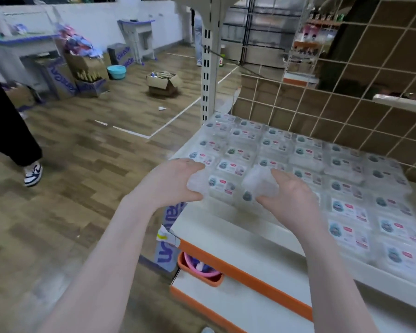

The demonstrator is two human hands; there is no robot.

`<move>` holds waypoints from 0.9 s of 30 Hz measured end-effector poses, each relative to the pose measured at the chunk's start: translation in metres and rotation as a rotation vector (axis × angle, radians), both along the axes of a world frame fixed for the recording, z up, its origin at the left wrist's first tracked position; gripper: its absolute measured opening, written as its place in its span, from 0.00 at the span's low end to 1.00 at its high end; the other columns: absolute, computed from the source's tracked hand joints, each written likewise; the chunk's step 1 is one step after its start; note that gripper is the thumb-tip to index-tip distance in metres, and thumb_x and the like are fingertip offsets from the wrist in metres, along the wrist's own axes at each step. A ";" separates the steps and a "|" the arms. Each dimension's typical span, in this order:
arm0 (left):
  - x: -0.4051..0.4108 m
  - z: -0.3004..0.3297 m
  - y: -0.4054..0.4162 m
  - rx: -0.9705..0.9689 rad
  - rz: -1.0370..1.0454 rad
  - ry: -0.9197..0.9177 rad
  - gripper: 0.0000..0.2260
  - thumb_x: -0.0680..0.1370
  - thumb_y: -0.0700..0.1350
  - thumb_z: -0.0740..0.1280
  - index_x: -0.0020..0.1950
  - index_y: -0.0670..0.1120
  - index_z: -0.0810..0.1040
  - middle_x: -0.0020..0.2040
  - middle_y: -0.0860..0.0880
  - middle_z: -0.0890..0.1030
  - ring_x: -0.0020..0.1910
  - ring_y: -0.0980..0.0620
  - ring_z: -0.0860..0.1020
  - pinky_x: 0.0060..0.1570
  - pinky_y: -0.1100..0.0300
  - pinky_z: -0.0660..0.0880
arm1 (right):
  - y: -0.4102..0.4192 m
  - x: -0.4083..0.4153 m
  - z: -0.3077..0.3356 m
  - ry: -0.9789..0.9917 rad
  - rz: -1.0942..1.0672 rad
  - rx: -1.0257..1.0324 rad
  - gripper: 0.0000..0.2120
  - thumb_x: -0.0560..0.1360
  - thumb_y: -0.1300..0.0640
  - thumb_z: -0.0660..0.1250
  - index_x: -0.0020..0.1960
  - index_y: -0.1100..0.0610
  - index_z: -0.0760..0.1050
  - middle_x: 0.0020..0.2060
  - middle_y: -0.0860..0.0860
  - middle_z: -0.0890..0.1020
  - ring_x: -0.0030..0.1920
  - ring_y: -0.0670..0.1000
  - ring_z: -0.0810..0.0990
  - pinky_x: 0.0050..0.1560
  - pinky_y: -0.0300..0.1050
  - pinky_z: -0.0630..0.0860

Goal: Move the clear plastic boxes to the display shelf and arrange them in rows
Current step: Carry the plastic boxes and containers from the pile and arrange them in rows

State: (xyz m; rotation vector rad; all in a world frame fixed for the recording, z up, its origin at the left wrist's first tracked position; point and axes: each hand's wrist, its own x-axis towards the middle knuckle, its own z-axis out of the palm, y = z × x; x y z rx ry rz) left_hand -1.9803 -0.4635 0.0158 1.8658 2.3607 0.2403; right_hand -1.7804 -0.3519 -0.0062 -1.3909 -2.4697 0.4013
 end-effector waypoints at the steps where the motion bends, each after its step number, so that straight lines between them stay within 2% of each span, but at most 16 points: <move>1: -0.006 0.001 0.007 0.002 -0.005 -0.001 0.30 0.73 0.53 0.69 0.73 0.52 0.64 0.69 0.52 0.70 0.67 0.53 0.68 0.60 0.63 0.63 | 0.006 -0.007 0.000 0.023 -0.008 0.004 0.24 0.71 0.53 0.68 0.65 0.58 0.71 0.62 0.55 0.74 0.64 0.56 0.70 0.59 0.45 0.66; 3: -0.017 0.005 0.021 -0.032 -0.022 -0.019 0.30 0.73 0.53 0.69 0.73 0.52 0.64 0.69 0.52 0.70 0.67 0.53 0.67 0.61 0.61 0.66 | 0.015 -0.019 0.003 0.021 -0.017 -0.004 0.20 0.71 0.54 0.68 0.61 0.58 0.73 0.59 0.55 0.76 0.62 0.56 0.71 0.56 0.44 0.67; 8: -0.039 0.015 0.057 -0.084 -0.086 0.011 0.31 0.74 0.53 0.69 0.74 0.51 0.63 0.70 0.51 0.69 0.68 0.51 0.67 0.64 0.56 0.66 | 0.032 -0.037 0.012 0.015 -0.023 0.014 0.23 0.71 0.52 0.69 0.63 0.58 0.71 0.62 0.54 0.74 0.62 0.54 0.71 0.55 0.43 0.65; 12: -0.049 0.015 0.083 -0.127 -0.182 0.021 0.30 0.74 0.53 0.69 0.74 0.49 0.63 0.70 0.50 0.69 0.68 0.52 0.67 0.63 0.57 0.66 | 0.035 -0.045 0.009 -0.030 -0.054 0.014 0.25 0.71 0.48 0.69 0.65 0.56 0.70 0.63 0.52 0.74 0.62 0.54 0.71 0.56 0.42 0.66; 16: -0.063 0.010 0.100 -0.139 -0.262 0.014 0.26 0.73 0.53 0.69 0.69 0.47 0.70 0.66 0.48 0.73 0.64 0.50 0.71 0.59 0.56 0.70 | 0.036 -0.052 0.004 -0.052 -0.127 0.038 0.23 0.71 0.50 0.68 0.63 0.57 0.71 0.59 0.52 0.76 0.58 0.53 0.73 0.51 0.41 0.64; 19: -0.074 0.003 0.109 -0.173 -0.312 0.006 0.26 0.73 0.53 0.69 0.69 0.46 0.70 0.65 0.48 0.74 0.64 0.49 0.71 0.58 0.58 0.69 | 0.034 -0.060 0.003 -0.071 -0.180 0.058 0.23 0.72 0.50 0.67 0.64 0.57 0.70 0.59 0.53 0.75 0.58 0.53 0.73 0.51 0.41 0.65; 22: -0.079 -0.005 0.113 -0.191 -0.366 -0.019 0.26 0.71 0.58 0.67 0.65 0.48 0.73 0.62 0.50 0.76 0.62 0.49 0.73 0.56 0.56 0.71 | 0.032 -0.064 0.001 -0.037 -0.235 0.068 0.24 0.70 0.50 0.69 0.63 0.57 0.71 0.58 0.53 0.76 0.56 0.54 0.74 0.49 0.42 0.66; 24: -0.081 -0.009 0.115 -0.193 -0.388 -0.029 0.32 0.67 0.65 0.62 0.65 0.48 0.72 0.62 0.50 0.76 0.61 0.50 0.72 0.57 0.55 0.71 | 0.029 -0.067 -0.001 -0.037 -0.260 0.081 0.23 0.69 0.51 0.70 0.61 0.58 0.73 0.55 0.54 0.77 0.54 0.55 0.75 0.45 0.42 0.66; 27: -0.086 -0.017 0.117 -0.177 -0.404 -0.044 0.32 0.68 0.65 0.65 0.66 0.50 0.70 0.61 0.51 0.76 0.61 0.50 0.73 0.57 0.54 0.72 | 0.026 -0.070 -0.004 -0.044 -0.295 0.086 0.23 0.69 0.52 0.71 0.61 0.59 0.74 0.56 0.55 0.77 0.55 0.56 0.74 0.49 0.44 0.68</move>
